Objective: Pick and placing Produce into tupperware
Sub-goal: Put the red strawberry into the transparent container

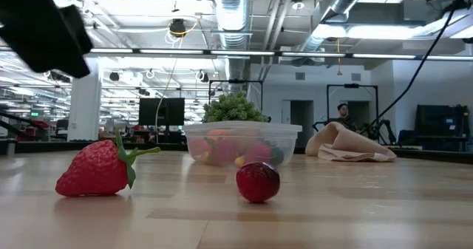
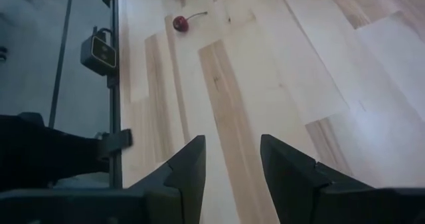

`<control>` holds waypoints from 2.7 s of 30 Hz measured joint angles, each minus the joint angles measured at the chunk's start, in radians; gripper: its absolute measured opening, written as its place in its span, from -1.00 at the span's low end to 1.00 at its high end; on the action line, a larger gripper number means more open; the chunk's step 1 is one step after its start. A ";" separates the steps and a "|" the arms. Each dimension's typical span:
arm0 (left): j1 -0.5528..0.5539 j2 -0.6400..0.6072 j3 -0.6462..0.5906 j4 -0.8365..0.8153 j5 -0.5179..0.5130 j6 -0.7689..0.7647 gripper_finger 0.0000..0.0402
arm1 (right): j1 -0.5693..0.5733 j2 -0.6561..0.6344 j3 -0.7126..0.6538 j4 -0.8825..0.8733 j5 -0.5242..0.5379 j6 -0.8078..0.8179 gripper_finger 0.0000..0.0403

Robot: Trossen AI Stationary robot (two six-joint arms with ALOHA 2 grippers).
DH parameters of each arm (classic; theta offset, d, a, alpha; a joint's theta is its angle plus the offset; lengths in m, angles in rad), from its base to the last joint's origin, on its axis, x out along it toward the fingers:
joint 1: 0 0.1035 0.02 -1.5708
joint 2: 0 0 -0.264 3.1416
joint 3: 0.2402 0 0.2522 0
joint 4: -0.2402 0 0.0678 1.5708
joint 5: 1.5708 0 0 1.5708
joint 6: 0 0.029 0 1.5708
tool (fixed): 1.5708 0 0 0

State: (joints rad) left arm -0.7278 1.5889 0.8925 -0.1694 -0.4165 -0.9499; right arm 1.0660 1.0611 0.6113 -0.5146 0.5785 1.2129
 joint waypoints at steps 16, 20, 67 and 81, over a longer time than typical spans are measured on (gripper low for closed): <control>-0.110 0.234 0.000 0.204 -0.220 -0.097 -0.15 | 0.012 0.000 0.000 -0.001 0.021 0.036 -0.33; -0.107 0.275 0.000 0.234 -0.212 -0.111 -0.08 | 0.014 0.000 0.000 -0.002 0.021 0.035 -0.34; 0.009 0.311 0.000 0.294 -0.114 -0.129 0.18 | 0.011 0.000 0.000 -0.057 0.026 0.045 -0.34; 0.011 0.311 0.000 0.285 -0.094 -0.122 -0.18 | 0.005 0.000 0.000 -0.058 0.051 0.046 -0.36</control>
State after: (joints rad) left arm -0.7170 1.8996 0.8921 0.1160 -0.5103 -1.0721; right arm 1.0712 1.0611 0.6117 -0.5728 0.6300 1.2587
